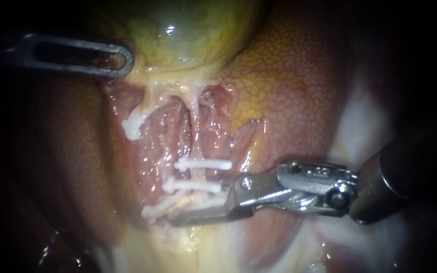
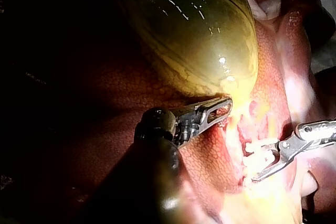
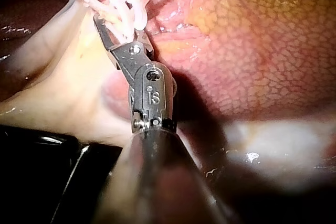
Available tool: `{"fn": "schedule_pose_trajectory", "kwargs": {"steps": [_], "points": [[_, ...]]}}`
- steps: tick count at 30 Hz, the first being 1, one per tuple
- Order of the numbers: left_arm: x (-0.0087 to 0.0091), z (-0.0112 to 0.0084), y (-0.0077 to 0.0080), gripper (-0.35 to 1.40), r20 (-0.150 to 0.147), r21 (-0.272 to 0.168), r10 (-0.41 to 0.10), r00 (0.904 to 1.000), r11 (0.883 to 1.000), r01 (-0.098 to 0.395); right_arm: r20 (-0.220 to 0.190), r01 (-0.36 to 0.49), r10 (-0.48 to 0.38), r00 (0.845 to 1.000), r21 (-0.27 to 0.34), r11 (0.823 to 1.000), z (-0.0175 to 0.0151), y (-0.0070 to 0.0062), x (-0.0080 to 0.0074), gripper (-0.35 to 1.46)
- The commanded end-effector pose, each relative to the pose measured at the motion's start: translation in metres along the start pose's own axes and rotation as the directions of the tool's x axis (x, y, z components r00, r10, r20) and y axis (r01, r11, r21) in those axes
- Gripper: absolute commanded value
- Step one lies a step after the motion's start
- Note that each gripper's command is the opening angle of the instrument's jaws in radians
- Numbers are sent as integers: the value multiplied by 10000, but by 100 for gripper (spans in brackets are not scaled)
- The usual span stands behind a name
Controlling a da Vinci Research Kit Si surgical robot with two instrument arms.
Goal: Clipping third clip right tube
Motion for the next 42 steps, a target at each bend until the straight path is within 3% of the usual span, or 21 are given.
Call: {"fn": "schedule_pose_trajectory", "kwargs": {"steps": [1, 8, 16, 31, 42], "points": [[0, 0, 0, -35, -2, 3, 3, 10000, 10000, -3, -1, -6, 6, 10000, -3, 10000, 0, 0, 1, 25], [0, 0, 0, -35, -2, 2, 2, 10000, 10000, -2, -440, -14, 14, 9990, 5, 10000, -2, 1, 7, 48], [0, 0, 0, -35, -2, 2, 2, 10000, 10000, -2, -515, -83, 72, 9986, -204, 9998, -6, 8, 13, 50], [0, 0, 0, -35, 2, 4, -57, 10000, 10000, 57, -1221, 61, -120, 9924, -489, 9988, -25, 25, 63, 50], [1, 0, 0, -35, 6, -2, -55, 10000, 10000, 55, -1401, 48, -122, 9901, -529, 9986, -30, 39, 80, 50]]}}
